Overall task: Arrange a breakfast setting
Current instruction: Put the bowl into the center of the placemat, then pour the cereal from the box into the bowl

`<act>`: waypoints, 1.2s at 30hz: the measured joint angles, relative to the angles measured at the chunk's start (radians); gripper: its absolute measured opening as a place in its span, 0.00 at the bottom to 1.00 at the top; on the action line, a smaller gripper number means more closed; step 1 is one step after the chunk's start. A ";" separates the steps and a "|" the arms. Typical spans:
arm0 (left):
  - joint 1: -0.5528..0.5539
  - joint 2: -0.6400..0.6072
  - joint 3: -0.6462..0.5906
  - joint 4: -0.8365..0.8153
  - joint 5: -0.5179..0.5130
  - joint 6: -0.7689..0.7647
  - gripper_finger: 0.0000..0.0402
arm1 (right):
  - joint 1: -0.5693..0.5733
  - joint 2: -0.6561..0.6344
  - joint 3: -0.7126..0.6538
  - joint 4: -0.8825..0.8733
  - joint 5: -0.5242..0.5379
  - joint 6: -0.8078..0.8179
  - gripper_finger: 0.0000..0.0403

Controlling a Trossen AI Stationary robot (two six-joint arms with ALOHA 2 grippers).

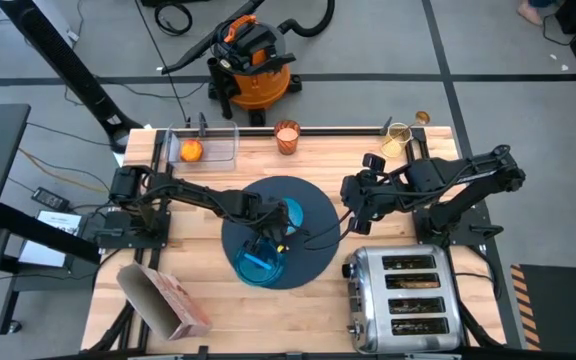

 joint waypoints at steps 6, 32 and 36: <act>-0.010 -0.038 0.001 -0.042 -0.001 -0.006 0.24 | -0.004 0.000 0.000 -0.003 -0.030 0.044 0.26; 0.122 -0.353 -0.479 0.120 -0.160 -0.632 0.26 | -0.257 0.427 -0.001 0.205 -0.254 -0.412 0.46; 0.126 -0.301 -0.522 0.250 -0.166 -0.571 0.26 | -0.293 0.504 -0.001 0.198 -0.312 -0.446 0.46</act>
